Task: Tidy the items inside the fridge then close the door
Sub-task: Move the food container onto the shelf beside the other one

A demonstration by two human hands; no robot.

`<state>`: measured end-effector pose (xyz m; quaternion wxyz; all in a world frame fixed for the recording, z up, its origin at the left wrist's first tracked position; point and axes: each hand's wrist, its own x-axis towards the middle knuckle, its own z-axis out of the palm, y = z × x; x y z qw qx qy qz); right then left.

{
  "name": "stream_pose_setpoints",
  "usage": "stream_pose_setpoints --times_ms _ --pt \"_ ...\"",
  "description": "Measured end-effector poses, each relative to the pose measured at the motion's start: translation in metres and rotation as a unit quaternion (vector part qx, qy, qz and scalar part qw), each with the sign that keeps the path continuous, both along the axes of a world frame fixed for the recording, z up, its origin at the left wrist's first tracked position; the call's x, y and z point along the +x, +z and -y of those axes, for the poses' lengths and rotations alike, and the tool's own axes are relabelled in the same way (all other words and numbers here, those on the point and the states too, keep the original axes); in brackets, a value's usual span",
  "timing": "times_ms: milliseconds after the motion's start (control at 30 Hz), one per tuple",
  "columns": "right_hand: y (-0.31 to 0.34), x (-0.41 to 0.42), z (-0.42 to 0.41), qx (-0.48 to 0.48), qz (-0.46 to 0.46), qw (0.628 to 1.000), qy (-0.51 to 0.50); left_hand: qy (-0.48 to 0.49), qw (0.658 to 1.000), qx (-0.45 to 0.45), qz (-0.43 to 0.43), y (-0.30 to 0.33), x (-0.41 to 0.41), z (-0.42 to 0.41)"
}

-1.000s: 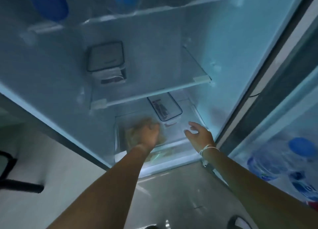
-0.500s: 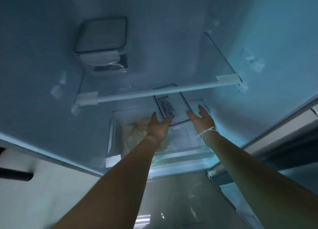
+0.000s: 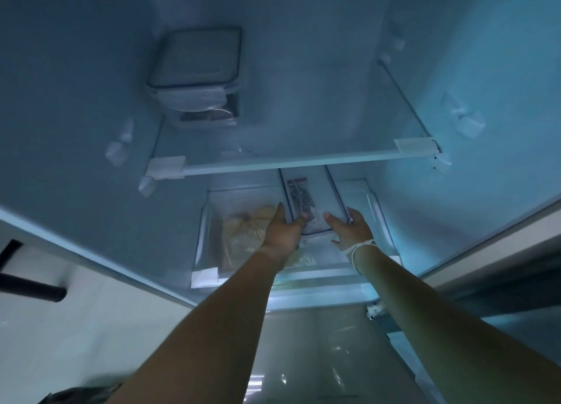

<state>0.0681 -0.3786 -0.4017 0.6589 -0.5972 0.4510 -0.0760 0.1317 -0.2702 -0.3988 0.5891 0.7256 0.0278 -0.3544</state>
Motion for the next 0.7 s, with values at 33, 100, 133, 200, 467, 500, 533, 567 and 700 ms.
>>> stream_pose_setpoints --times_ms 33,100,133,200,467,500,533,567,700 --pt "0.002 -0.005 -0.005 0.006 0.001 1.0 -0.004 -0.005 1.0 0.002 -0.001 0.001 -0.004 -0.005" --pt "0.005 -0.015 -0.014 0.019 0.004 1.0 -0.015 -0.006 1.0 0.007 0.004 0.006 -0.014 -0.014" --pt "0.008 -0.02 -0.018 0.02 0.005 1.0 -0.019 -0.007 1.0 0.007 0.01 0.01 -0.02 -0.018" --pt "0.017 -0.032 -0.03 0.02 0.002 0.999 -0.028 -0.01 1.0 0.005 0.017 0.023 -0.031 -0.029" --pt "0.072 -0.082 -0.073 0.034 0.015 0.999 -0.021 0.001 0.999 -0.015 0.032 0.089 -0.092 -0.073" --pt "0.081 -0.089 -0.08 0.034 0.014 0.999 -0.02 -0.001 0.999 -0.017 0.037 0.098 -0.1 -0.079" --pt "0.083 -0.093 -0.085 0.036 0.013 0.999 -0.023 -0.001 0.999 -0.018 0.039 0.102 -0.105 -0.083" --pt "0.091 -0.099 -0.091 0.035 0.017 0.999 -0.02 -0.002 0.999 -0.017 0.043 0.109 -0.111 -0.089" --pt "0.123 -0.119 -0.11 0.041 0.033 0.999 -0.013 -0.018 0.997 -0.021 0.073 0.138 -0.131 -0.11"
